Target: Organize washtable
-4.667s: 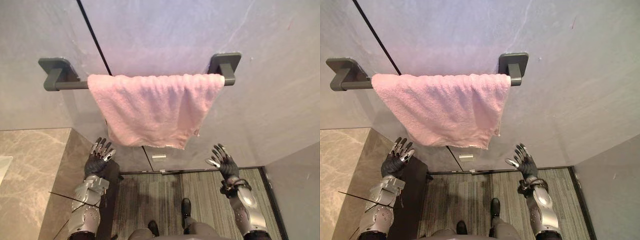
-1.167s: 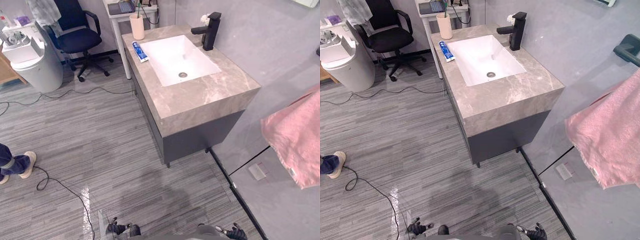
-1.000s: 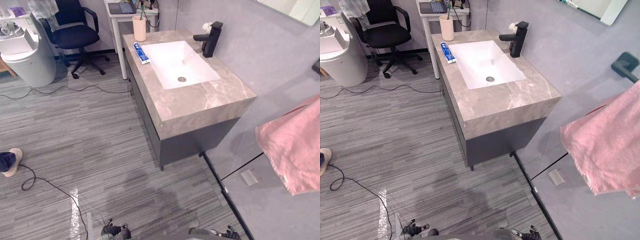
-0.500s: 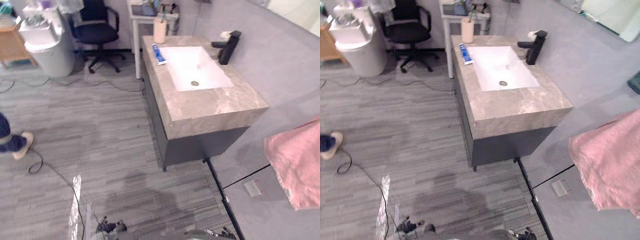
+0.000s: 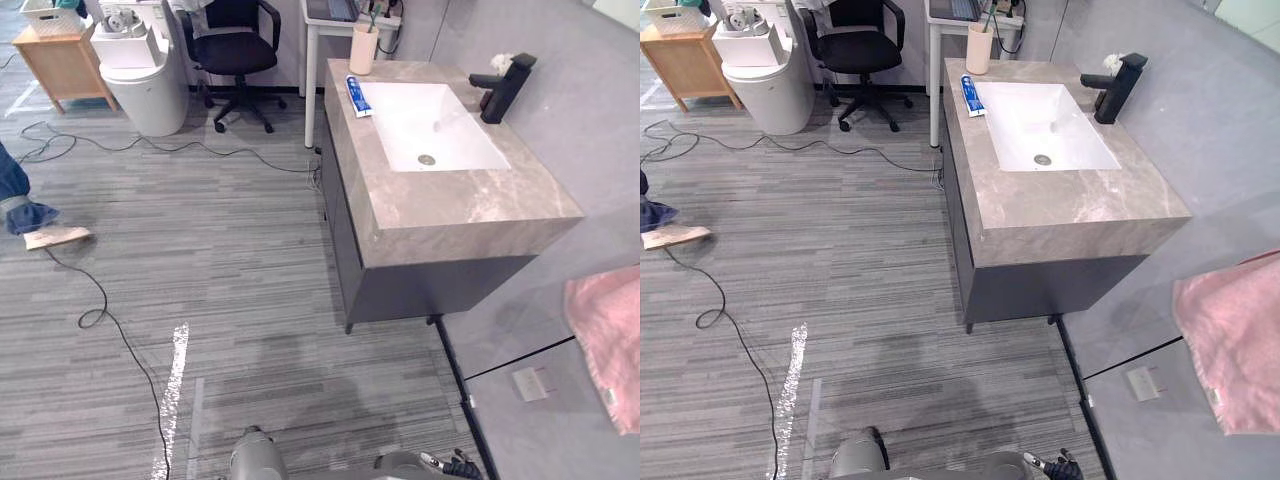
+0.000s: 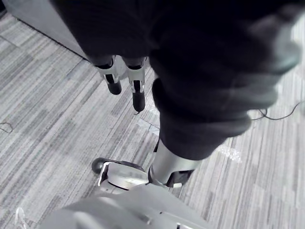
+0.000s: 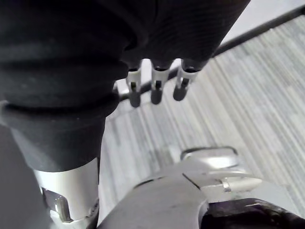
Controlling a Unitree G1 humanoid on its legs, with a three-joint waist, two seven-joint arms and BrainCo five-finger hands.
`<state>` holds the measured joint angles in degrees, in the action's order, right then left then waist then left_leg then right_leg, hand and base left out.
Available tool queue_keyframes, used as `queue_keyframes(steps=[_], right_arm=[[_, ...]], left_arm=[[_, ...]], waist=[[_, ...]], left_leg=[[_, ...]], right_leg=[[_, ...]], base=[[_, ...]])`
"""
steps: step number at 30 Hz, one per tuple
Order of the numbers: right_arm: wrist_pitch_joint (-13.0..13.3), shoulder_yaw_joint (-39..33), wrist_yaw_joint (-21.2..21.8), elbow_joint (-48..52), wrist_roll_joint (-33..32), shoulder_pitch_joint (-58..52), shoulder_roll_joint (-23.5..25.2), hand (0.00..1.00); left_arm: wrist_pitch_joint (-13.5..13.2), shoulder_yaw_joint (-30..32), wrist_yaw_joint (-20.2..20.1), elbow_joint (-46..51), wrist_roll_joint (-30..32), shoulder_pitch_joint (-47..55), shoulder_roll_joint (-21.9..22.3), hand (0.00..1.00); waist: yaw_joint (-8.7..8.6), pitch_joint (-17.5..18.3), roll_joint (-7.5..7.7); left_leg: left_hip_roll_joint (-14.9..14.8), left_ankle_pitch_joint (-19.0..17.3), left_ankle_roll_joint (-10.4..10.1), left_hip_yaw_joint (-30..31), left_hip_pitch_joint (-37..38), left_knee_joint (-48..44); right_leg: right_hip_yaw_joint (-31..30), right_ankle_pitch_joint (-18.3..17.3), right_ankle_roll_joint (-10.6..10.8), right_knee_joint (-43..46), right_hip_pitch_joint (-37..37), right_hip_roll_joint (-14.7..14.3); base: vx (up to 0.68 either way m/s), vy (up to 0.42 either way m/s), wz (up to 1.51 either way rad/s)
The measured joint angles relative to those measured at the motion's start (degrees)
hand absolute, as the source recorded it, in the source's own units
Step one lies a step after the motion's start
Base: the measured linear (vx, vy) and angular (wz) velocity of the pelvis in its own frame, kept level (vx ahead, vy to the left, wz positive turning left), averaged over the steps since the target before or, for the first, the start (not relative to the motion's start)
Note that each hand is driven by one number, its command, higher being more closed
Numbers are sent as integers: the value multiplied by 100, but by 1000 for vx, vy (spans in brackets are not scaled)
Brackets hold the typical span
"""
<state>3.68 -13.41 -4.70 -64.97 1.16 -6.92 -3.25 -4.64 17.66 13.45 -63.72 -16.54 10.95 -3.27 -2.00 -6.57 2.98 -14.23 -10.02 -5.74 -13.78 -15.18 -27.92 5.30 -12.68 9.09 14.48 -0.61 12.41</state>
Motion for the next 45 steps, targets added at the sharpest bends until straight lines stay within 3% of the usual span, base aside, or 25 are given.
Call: queue_keyframes(steps=[3, 7, 8, 10, 12, 13, 15, 16, 17, 18, 19, 20, 21, 23, 26, 27, 29, 32, 35, 37, 38, 39, 40, 43, 45], right_arm=[[-13, 14, 184, -118, 1, -12, -123, 0], [-6, 14, 238, -102, -5, -96, -122, 0], [-9, 14, 233, -102, -3, -105, -79, 0], [-10, 4, 238, -92, -7, -104, 7, 0], [-12, 6, 255, -41, -39, -69, -5, 0], [-11, 11, 254, -41, -81, -47, 3, 0], [-8, -28, 254, -47, -133, -122, 64, 0], [-17, -128, 240, -66, -156, -157, 42, 0], [11, -121, 245, 34, -186, -126, -29, 0], [49, -153, 242, 154, -256, -66, -70, 0], [37, -150, 235, 148, -281, -55, -38, 0], [14, -229, 238, 113, -317, -111, 155, 0], [5, -458, 242, 105, -339, -213, 221, 0], [-23, -817, 255, 185, -333, -384, 198, 0], [-45, -1089, 237, 542, -327, -567, 288, 0], [-46, -1056, 230, 749, -317, -588, 283, 0], [-37, -837, 219, 780, -268, -501, 164, 0], [-78, -732, 210, 646, -114, -299, 121, 0], [-122, -583, 177, 499, -72, -140, 208, 0], [-69, -588, 95, 489, -82, -197, 160, 0], [-43, -573, 104, 511, -85, -299, -23, 0], [-34, -578, 104, 527, -86, -385, -119, 0], [-75, -603, 98, 401, -87, -520, -160, 0], [-79, -571, 91, 274, -124, -590, 9, 0], [-68, -575, 55, 267, -124, -573, 72, 0]], left_arm=[[217, -246, -227, -61, 171, 35, -53, 0], [401, -487, -411, -57, 696, 78, -161, 0], [426, -491, -469, -48, 811, 78, -210, 0], [448, -495, -479, -56, 963, -14, -304, 0], [524, -485, -479, -123, 1088, -97, -314, 0], [573, -481, -480, -116, 1147, -140, -342, 0], [606, -491, -551, -120, 1263, -179, -426, 0], [621, -577, -592, -92, 1294, -184, -425, 0], [617, -631, -603, 19, 1376, -230, -281, 0], [628, -617, -613, 36, 1525, -258, -267, 0], [637, -608, -616, 36, 1539, -253, -307, 0], [654, -479, -647, 44, 1669, -185, -516, 0], [653, 44, -739, 115, 1725, -136, -544, 0], [658, 1075, -870, 348, 1675, 18, -525, 0], [646, 1628, -994, 570, 1429, 63, -1247, 0], [618, 1624, -980, 751, 1426, 69, -1274, 0], [483, 1523, -987, 753, 1432, 102, -1075, 0], [349, 1385, -1059, 654, 1440, -117, -448, 0], [365, 1386, -1038, 467, 1426, -81, -127, 0], [371, 1354, -960, 456, 1360, -69, 31, 0], [367, 1214, -942, 437, 1250, -68, 204, 0], [360, 1144, -943, 436, 1236, -83, 288, 0], [331, 1115, -934, 340, 1197, -87, 305, 0], [261, 1159, -868, 342, 1140, 64, 232, 0], [225, 1171, -793, 342, 1029, 150, 178, 0]], waist=[[10, 226, -193], [19, 364, -264], [-21, 393, -189], [-35, 381, -27], [-46, 356, -28], [-58, 269, 27], [-113, 214, 171], [-75, 146, 84], [-81, -4, -44], [-142, -83, -154], [-139, -87, -105], [-94, -45, 241], [-68, -24, 246], [-110, 165, -14], [-186, 251, -202], [-161, 290, -373], [-44, 452, -540], [-85, 424, -435], [63, 277, -199], [55, 244, -213], [50, 205, -565], [33, 201, -725], [-46, 212, -753], [30, 272, -312], [-38, 284, -215]], left_leg=[[158, -127, 55, -162, 284, 377], [541, -8, 279, 7, 1118, 1356], [601, 6, 316, 73, 1283, 1526], [695, -8, 421, 227, 1501, 1705], [673, -75, 447, 305, 1535, 1683], [661, -224, 408, 382, 1608, 1569], [716, -458, 277, 533, 1627, 1246], [735, -469, 191, 454, 1836, 1245], [726, -218, 394, 275, 2097, 1577], [672, -394, 416, 102, 2366, 1862], [735, -450, 405, 85, 2438, 1936], [962, -620, 320, 107, 2647, 1956], [910, -756, 258, 145, 2783, 1933], [567, -903, 127, 146, 2808, 1910], [-152, -860, -236, 45, 2221, -131], [-508, -559, -349, -28, 1984, -1210], [-608, 512, -312, 4, 1750, -2226], [-677, -249, -80, -73, 1332, -3260], [-696, -581, 18, 151, 993, -2462], [-688, -483, 60, 488, 810, -1296], [-645, 388, 281, 1034, 687, 198], [-580, 737, 202, 1286, 640, 633], [-416, 493, -521, 1513, 625, 591], [418, 309, -497, 1588, 773, 887], [593, 309, -497, 1541, 706, 1049]], right_leg=[[-316, 593, -618, 918, 482, 53], [-578, 1653, -760, 2094, 932, 57], [-562, 1507, -729, 2271, 936, -35], [-314, 498, -751, 2203, 1120, -461], [-109, 231, -736, 1502, 1313, -875], [-110, 320, -678, 655, 1286, -1095], [-33, 1112, -709, -306, 862, -1185], [189, 1211, -377, -438, 560, -1167], [316, 1114, -114, 810, 1055, -1139], [425, 725, -416, 1067, 1525, -1108], [422, 750, -504, 806, 1579, -1022], [511, 1129, -684, 271, 1681, -783], [518, 1368, -1048, 456, 1634, -769], [737, 952, -1040, 618, 1638, -1011], [969, 741, -1299, 424, 1265, -1562], [793, 662, -1412, 328, 1010, -1811], [197, 614, -1497, 261, 757, -2049], [-482, 626, -1502, -152, -53, -1923], [-837, 601, -1326, -403, -638, -1610], [-879, 479, -1091, -469, -670, -1517], [-967, 289, -912, -310, -546, -1613], [-979, 206, -815, -185, -479, -1666], [-1055, 50, -650, 34, -432, -1587], [-1724, 30, -390, 101, -62, -1018], [-2035, 64, -366, -206, 60, -906]], base=[[154, 210, -16], [150, 240, 6], [243, 117, 31], [245, -18, 28], [239, -84, 26], [325, -140, 43], [289, -111, 59], [280, -16, 39], [196, 25, 16], [174, -29, -2], [141, -88, 5], [328, -186, 11], [359, -180, 16], [359, -147, 15], [522, -201, -19], [527, -41, -129], [572, 18, -170], [468, 100, -110], [257, 214, -109], [55, 263, -73], [-10, 376, -43], [-15, 507, -24], [4, 405, -5], [13, 308, -59], [-14, 259, -68]])
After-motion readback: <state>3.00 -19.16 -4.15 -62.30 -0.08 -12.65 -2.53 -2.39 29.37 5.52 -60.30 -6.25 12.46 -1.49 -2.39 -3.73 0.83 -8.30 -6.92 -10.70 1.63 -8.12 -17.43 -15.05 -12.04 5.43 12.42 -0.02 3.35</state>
